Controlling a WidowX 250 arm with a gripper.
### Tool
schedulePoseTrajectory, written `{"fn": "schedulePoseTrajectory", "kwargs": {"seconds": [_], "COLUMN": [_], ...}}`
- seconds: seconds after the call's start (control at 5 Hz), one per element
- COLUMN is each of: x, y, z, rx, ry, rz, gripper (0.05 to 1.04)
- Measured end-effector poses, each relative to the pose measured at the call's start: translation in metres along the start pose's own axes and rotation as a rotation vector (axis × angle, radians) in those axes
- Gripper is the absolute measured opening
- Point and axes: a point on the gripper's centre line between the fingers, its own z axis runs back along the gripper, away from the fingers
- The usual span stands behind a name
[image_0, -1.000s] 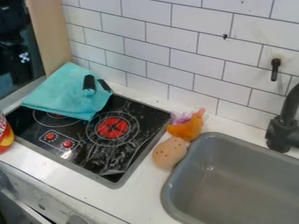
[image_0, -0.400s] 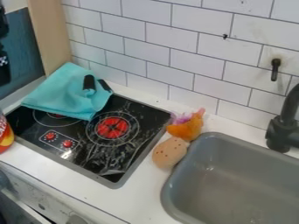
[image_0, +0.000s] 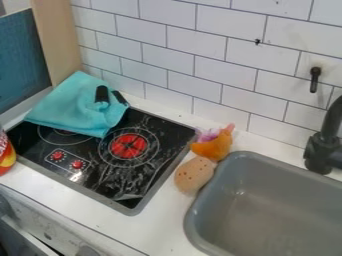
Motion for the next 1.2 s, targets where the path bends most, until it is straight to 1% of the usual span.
{"fn": "schedulePoseTrajectory", "kwargs": {"seconds": [0.2,0.4,0.6,0.8,1.0,1.2], "x": [-0.003,-0.004,-0.011,-0.020,-0.024,-0.023], "y": [0.010,0.012,0.007,0.005,0.006,0.001], "z": [-0.009,-0.018,-0.028,-0.032,-0.039,-0.044], "rx": [0.026,0.035,0.022,0.016,0.034,0.015], "ry": [0.023,0.018,0.044,0.096,0.112,0.095], "rz": [0.009,0.012,-0.006,-0.014,-0.020,-0.021], "gripper": [1.001,1.000,1.001,1.001,1.001,1.000]}}
